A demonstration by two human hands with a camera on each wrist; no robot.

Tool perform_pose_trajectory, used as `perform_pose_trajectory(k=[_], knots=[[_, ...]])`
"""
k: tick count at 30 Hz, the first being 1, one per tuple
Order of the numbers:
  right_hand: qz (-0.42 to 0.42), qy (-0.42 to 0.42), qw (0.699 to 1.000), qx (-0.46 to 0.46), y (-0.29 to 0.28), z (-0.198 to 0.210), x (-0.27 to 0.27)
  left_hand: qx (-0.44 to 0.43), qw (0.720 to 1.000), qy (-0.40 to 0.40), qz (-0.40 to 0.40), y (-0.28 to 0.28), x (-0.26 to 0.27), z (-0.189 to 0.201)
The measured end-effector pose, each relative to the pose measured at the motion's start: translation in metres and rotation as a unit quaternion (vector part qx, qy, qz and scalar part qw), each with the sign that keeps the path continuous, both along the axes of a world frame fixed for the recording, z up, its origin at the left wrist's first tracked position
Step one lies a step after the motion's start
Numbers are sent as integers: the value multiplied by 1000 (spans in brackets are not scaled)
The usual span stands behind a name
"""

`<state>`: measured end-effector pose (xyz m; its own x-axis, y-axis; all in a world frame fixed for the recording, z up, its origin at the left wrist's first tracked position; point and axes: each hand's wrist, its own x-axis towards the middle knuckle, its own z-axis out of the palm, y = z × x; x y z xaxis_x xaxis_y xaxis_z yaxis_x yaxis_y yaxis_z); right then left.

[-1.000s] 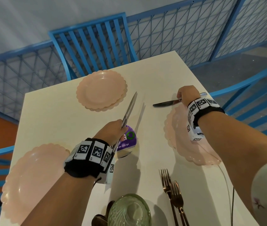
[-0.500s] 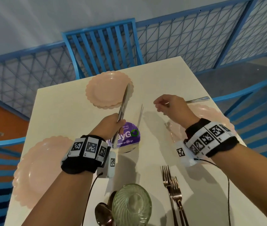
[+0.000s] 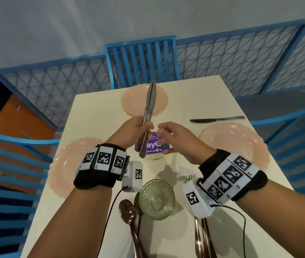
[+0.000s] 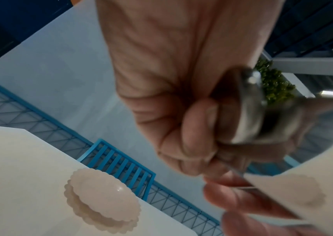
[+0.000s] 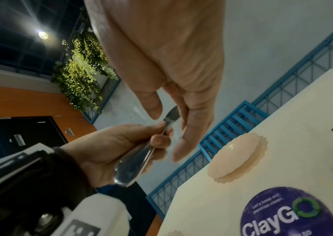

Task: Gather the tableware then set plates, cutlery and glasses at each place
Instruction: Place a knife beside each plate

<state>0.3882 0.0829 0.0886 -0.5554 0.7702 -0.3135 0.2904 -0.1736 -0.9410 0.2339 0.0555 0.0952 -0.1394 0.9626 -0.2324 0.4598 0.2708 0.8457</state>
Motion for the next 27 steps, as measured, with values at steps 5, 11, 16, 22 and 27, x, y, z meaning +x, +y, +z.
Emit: perform_pose_trajectory(k=[5, 11, 16, 22, 27], knots=[[56, 26, 998, 3, -23, 12, -9, 47, 999, -16, 13, -20, 15, 9], [64, 59, 996, 2, -45, 19, -8, 83, 996, -31, 29, -46, 24, 13], [-10, 70, 997, -32, -66, 22, -12, 105, 990, -82, 52, -72, 17, 15], [-83, 114, 987, -75, -99, 14, -36, 122, 987, -29, 96, -110, -50, 1], [-110, 137, 979, -100, -122, 11, -70, 90, 984, 129, 88, -159, -124, -37]])
